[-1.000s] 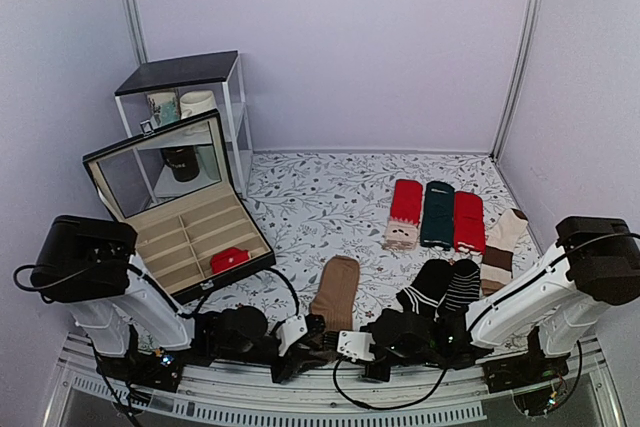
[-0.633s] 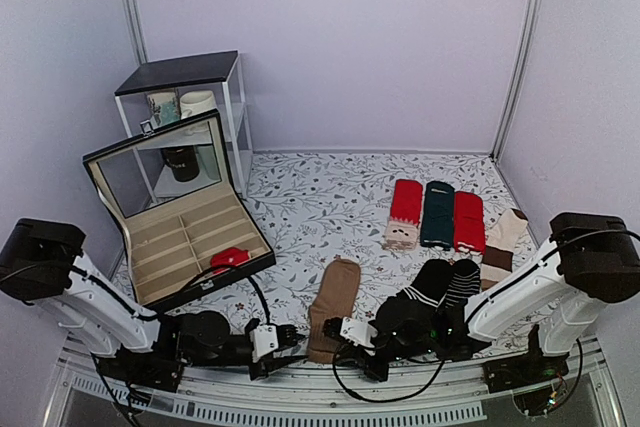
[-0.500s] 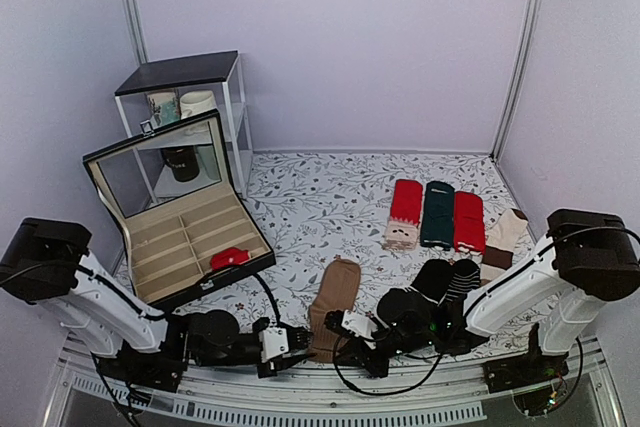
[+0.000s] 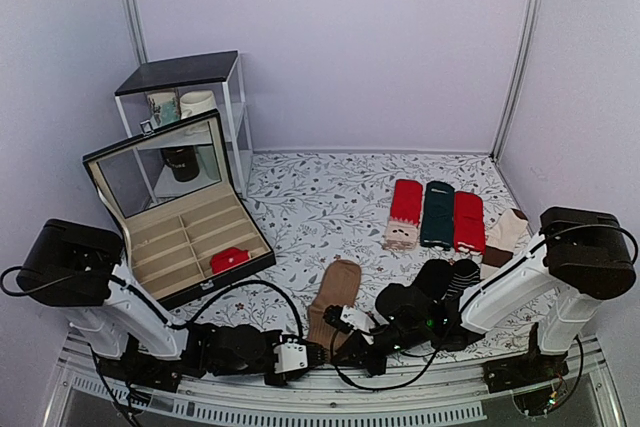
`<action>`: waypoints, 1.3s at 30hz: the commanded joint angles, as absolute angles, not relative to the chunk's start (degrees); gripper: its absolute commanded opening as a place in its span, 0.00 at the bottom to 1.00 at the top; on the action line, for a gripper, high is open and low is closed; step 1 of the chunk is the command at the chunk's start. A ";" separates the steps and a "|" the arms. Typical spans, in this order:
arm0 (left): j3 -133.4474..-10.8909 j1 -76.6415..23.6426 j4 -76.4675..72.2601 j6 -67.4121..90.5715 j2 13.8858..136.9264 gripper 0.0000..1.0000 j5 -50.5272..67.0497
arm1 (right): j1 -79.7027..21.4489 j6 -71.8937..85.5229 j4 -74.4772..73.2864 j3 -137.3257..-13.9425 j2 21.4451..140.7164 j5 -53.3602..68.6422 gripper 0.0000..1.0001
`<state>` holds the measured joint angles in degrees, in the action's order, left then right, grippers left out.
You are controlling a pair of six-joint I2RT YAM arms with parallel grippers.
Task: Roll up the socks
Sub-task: Roll a pair of socks at the corner of the board.
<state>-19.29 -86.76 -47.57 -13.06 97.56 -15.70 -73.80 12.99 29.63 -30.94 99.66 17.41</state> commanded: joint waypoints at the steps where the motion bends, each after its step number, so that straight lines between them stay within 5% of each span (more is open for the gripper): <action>1: -20.48 -87.54 -45.51 -12.58 99.23 0.38 -17.04 | -74.01 13.97 18.73 -29.47 103.88 17.50 0.01; 6: -21.63 -87.44 -42.80 -10.68 100.81 0.28 -17.01 | -73.97 13.97 18.18 -29.59 103.74 17.41 0.01; 10: -21.77 -87.47 -41.67 -8.81 101.03 0.00 -16.54 | -73.98 14.06 18.02 -29.58 103.75 17.18 0.01; 23: -19.53 -83.66 -36.65 3.93 96.67 0.00 -7.13 | -74.36 6.14 33.89 -20.97 84.95 0.72 0.48; 39: -22.23 -78.80 -32.40 10.19 103.62 0.00 4.17 | -84.50 -15.24 25.52 -30.92 95.00 -11.17 0.51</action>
<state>-23.62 -79.79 -42.83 8.67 100.14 0.54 -83.07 -12.25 30.30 -28.42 91.02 -7.81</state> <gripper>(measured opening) 0.040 0.510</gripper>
